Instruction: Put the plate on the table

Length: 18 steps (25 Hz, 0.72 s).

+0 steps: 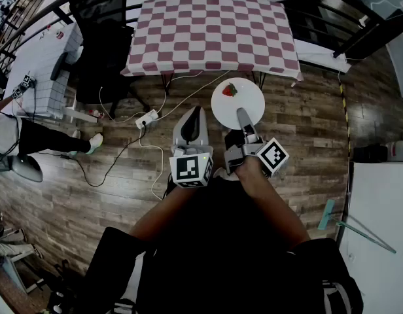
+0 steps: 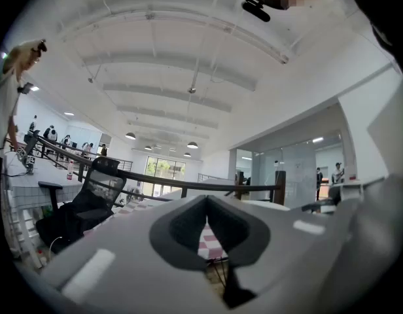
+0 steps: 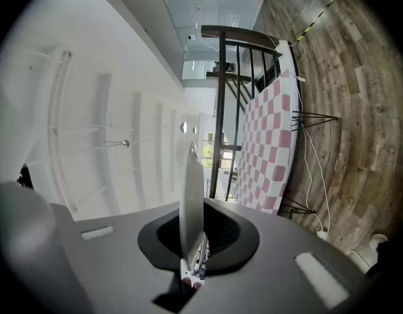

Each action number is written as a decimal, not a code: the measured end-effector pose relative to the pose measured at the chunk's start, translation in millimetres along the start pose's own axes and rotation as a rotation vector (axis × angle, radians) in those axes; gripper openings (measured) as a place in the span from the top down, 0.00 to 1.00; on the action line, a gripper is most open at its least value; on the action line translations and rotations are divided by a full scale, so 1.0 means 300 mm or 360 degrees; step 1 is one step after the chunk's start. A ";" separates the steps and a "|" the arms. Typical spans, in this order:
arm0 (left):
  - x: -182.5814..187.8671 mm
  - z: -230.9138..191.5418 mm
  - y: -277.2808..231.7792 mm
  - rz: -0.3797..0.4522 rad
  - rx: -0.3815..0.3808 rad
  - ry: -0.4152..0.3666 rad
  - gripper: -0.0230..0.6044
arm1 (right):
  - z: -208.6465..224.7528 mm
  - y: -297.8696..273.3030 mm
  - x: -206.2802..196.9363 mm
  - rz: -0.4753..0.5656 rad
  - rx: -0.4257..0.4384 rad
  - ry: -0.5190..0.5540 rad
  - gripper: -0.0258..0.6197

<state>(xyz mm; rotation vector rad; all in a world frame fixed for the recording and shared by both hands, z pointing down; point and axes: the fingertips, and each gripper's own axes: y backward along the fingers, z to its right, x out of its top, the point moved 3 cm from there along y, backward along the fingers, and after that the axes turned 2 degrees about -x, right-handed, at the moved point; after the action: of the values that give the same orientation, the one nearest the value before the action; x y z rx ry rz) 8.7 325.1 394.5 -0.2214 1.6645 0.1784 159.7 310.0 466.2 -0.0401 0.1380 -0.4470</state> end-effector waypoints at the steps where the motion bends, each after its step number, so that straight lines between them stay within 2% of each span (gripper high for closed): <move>1: -0.002 0.003 -0.001 -0.0001 0.0000 -0.0003 0.95 | 0.001 0.002 0.003 0.0003 0.0010 -0.0016 0.95; 5: -0.010 0.017 -0.004 -0.0002 0.0010 -0.0011 0.95 | 0.007 0.011 0.019 0.0003 0.0023 -0.0032 0.95; 11: -0.011 0.017 0.028 0.0007 0.0068 -0.0005 0.95 | -0.003 0.048 0.043 -0.0016 0.0051 0.0049 0.95; 18: -0.035 -0.009 0.074 -0.0011 0.0149 -0.0013 0.95 | 0.041 0.112 0.067 0.0001 -0.0002 0.0045 0.95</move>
<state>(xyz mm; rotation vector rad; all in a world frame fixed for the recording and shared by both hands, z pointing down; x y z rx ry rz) 1.5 346.3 404.8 -0.1551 1.6597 0.0958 193.7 331.5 473.7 -0.0349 0.1658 -0.4469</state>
